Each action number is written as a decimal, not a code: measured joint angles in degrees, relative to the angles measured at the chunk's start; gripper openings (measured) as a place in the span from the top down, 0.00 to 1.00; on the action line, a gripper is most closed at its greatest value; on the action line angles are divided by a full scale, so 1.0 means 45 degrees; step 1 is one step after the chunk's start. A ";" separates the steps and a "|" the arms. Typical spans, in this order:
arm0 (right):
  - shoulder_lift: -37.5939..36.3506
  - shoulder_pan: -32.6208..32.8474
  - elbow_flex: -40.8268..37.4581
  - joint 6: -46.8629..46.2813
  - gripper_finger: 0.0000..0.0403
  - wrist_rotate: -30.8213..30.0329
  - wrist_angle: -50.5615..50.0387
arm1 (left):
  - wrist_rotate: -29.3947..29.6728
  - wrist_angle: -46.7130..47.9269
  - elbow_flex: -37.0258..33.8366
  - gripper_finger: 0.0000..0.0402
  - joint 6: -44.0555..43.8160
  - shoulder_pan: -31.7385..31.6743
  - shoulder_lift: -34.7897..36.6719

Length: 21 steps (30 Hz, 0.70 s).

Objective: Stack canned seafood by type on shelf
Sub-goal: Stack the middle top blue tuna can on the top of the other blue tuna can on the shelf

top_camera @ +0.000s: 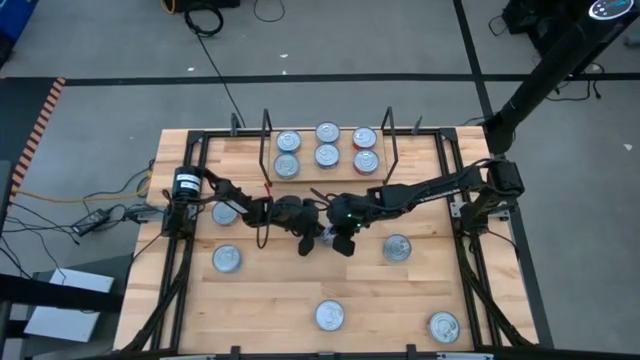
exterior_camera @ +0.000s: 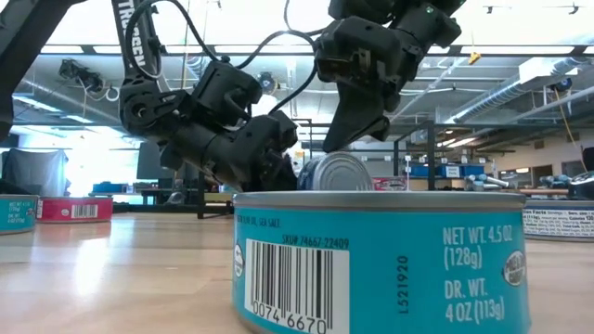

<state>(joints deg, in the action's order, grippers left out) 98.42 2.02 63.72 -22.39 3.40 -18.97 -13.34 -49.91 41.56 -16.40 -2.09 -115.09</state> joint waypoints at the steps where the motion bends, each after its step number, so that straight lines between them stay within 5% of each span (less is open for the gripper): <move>1: 0.0007 0.0000 -0.0002 0.0000 0.98 0.0134 -0.0004 | 0.0019 -0.0007 -0.0065 0.99 -0.0029 0.0000 0.0060; 21: -0.0703 -0.0114 -0.0073 0.0428 0.98 0.0676 0.0022 | 0.1498 -0.1710 -0.2660 0.99 -0.1066 -0.0194 0.1948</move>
<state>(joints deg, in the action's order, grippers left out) 95.26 1.51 63.40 -20.46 6.44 -18.87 -6.60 -57.60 29.59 -21.20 -2.96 -106.32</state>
